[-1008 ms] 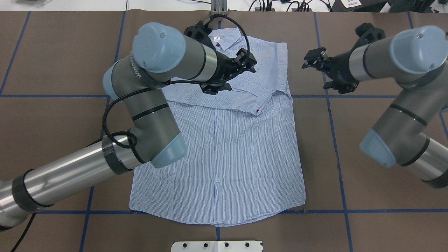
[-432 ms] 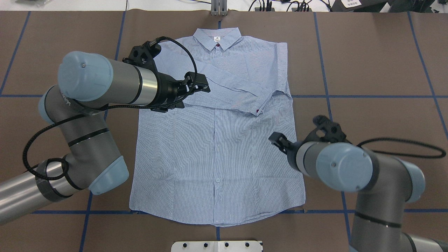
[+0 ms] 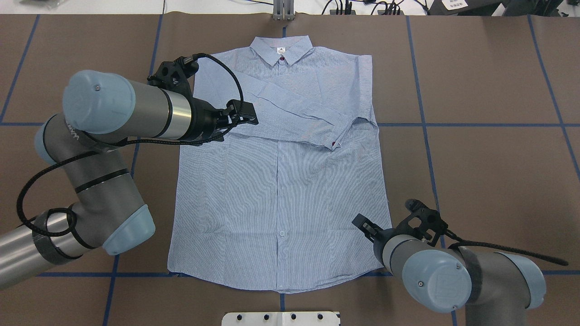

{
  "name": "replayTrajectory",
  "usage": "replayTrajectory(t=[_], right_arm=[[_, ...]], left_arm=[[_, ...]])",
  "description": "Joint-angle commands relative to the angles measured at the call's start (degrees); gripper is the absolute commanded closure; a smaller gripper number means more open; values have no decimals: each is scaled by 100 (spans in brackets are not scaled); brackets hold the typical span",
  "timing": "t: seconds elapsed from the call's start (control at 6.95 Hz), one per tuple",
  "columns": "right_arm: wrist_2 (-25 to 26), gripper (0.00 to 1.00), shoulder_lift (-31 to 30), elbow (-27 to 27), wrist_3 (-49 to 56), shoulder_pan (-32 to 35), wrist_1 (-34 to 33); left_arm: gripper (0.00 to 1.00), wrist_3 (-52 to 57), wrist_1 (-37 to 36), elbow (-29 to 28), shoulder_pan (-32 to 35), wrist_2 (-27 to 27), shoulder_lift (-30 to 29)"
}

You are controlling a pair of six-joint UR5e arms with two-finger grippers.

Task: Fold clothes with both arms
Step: 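Move both grippers down to the hem corners nearest the robot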

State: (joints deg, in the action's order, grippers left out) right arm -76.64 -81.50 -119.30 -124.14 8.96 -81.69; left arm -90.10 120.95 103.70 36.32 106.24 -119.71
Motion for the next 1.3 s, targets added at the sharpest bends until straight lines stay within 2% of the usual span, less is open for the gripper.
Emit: replayTrajectory(t=[0.0,0.29,0.86,1.15], right_arm=[[-17,9,-59,12,-118,-52,-5],[-61,13,-304,3,-136,-113,-5],[-298,15,-349,21,-145,-184,-5],[-456,22,-349,3,-145,-184,-5]], left_arm=[[1,-51,7,-16,-10,-7,9],[1,-60,24,-25,-10,-7,9],[1,-69,42,-60,-28,-7,0],[1,-60,42,-69,-19,-7,-9]])
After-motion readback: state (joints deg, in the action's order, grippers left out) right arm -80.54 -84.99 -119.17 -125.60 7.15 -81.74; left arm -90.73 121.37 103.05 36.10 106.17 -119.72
